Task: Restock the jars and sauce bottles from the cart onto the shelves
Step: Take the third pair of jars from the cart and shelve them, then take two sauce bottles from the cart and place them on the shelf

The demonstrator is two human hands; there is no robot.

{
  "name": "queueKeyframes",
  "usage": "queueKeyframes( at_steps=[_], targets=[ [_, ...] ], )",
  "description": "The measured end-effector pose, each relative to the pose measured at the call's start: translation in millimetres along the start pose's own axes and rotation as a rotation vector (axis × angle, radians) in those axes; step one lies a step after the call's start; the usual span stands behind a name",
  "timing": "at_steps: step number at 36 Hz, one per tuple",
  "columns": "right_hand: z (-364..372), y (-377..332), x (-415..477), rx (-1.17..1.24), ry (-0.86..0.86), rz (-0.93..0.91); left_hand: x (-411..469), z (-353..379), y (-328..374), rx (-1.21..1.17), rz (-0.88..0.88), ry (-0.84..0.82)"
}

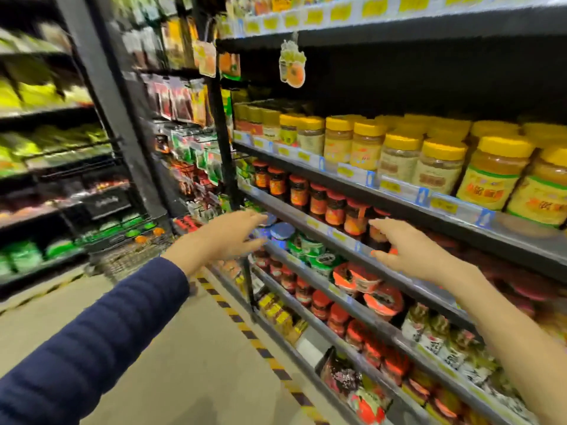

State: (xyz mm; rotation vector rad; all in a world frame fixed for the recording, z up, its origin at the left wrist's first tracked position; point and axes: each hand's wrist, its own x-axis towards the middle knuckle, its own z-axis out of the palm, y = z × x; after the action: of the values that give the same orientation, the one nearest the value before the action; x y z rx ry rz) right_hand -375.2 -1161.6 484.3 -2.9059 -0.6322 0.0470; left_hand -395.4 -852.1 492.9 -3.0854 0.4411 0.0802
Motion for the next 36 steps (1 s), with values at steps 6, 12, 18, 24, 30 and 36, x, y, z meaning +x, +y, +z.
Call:
queueKeyframes(
  at_steps=[6,12,18,24,30,36],
  targets=[
    [30,-83,75,0.029,-0.115,-0.189,-52,17,-76,-0.033,-0.255,-0.033],
    [58,-173,162,0.019,-0.217,-0.332,-85,36,-170,-0.143,-0.454,-0.080],
    [78,-272,252,0.013,-0.300,-0.437,-102,51,-276,-0.198,-0.580,-0.095],
    [96,-356,344,0.007,-0.326,-0.485,-106,65,-388,-0.234,-0.692,-0.121],
    [118,-422,428,0.002,-0.349,-0.529,-93,75,-475,-0.262,-0.772,-0.104],
    [143,-466,518,0.031,-0.389,-0.582,-55,89,-552,-0.286,-0.806,-0.108]
  ],
)
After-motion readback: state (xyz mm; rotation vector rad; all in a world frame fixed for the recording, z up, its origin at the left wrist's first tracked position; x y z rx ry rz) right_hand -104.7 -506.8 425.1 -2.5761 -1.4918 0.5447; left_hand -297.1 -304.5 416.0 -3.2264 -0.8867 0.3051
